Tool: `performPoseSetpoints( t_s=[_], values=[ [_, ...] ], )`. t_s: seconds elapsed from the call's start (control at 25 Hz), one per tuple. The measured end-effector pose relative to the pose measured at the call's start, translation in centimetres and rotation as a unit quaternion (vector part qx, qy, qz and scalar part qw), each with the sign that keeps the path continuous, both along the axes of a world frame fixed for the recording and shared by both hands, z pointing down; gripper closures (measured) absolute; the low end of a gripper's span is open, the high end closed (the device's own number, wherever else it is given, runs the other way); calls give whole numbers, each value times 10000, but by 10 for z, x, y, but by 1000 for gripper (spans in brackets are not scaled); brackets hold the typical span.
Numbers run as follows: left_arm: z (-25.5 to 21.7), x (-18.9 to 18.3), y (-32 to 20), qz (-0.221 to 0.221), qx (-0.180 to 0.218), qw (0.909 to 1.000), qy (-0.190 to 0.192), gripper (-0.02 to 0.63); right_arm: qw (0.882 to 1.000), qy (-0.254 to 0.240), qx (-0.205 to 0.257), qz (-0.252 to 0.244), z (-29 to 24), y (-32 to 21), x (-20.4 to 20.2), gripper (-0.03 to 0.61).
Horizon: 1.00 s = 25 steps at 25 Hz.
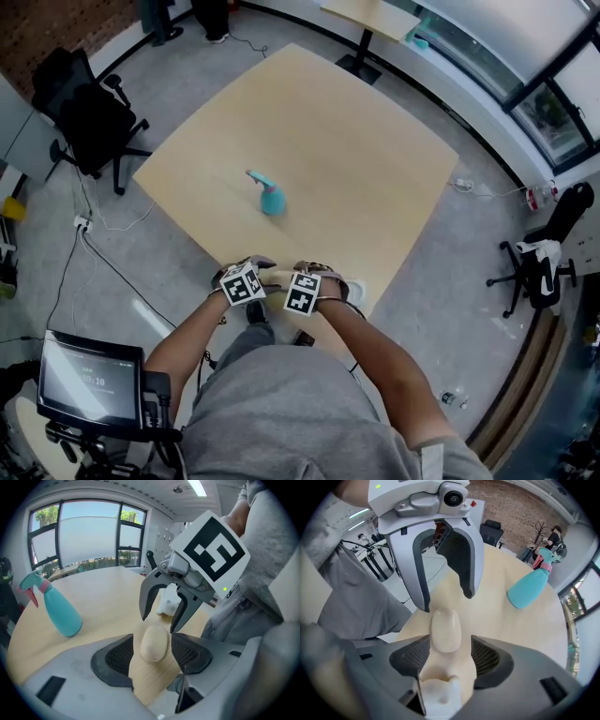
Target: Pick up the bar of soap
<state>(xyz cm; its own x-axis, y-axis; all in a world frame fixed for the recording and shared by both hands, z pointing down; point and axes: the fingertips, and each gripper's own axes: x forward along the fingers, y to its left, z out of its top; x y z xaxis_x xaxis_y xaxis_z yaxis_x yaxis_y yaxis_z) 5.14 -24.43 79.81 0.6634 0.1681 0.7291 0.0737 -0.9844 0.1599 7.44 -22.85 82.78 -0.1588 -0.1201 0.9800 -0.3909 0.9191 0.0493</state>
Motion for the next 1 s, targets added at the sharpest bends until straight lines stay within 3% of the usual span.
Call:
performPoseSetpoints(
  t_s=[0.28,0.4,0.52,0.6,0.72,0.76,0.92,1.0],
  values=[
    [-93,9,11,-893,332,9940,544,362,9962,-418,745,196,-65,18,15,321],
    [-133,11,3,-1354,515,9840,1038,363,9879,-783,1261,460,-99,13,20,322],
    [-189,12,-2,-1751,715,9670,1706,395,9712,-1314,1803,830,-147,9,25,324],
    [-229,10,1,-1918,891,9537,2141,431,9549,-1696,2181,1085,-183,10,28,333],
    [-284,4,16,-2017,1209,9332,2716,494,9218,-2265,2776,1480,-240,21,36,520],
    [-302,-2,23,-2038,1322,9259,2892,517,9092,-2467,2933,1627,-260,26,36,545],
    [-372,-46,54,-2185,1603,8906,3653,609,8534,-3329,3380,2161,-346,57,15,572],
    [-407,-61,62,-2281,1599,8715,4036,609,8230,-3768,3552,2335,-391,66,13,573]
  ],
)
